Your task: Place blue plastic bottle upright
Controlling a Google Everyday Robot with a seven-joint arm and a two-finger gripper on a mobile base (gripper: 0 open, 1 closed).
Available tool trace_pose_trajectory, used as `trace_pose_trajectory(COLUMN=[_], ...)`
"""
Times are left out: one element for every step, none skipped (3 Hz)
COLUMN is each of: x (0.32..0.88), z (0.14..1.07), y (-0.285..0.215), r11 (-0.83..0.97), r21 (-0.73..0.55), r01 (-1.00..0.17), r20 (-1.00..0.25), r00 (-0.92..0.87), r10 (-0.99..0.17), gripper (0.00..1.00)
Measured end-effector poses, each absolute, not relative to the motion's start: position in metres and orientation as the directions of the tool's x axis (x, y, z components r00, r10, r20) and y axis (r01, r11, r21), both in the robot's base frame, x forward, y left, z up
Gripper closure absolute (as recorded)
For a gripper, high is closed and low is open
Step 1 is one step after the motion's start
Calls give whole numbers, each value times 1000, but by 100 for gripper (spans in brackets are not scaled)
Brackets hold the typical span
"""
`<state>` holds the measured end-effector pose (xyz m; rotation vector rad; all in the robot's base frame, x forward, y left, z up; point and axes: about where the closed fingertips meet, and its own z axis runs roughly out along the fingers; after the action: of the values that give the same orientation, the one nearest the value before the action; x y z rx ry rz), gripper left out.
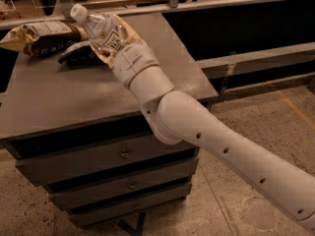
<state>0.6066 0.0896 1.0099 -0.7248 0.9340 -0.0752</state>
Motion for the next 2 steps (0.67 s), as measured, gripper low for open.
trace_pose_trajectory(x=[605, 605], z=[1015, 1017], y=[91, 91], r11=[825, 848], r21=[-494, -427], r01=[-274, -314], r20=[-754, -786], r00=[608, 592], r10=[-249, -176], gripper=[100, 100])
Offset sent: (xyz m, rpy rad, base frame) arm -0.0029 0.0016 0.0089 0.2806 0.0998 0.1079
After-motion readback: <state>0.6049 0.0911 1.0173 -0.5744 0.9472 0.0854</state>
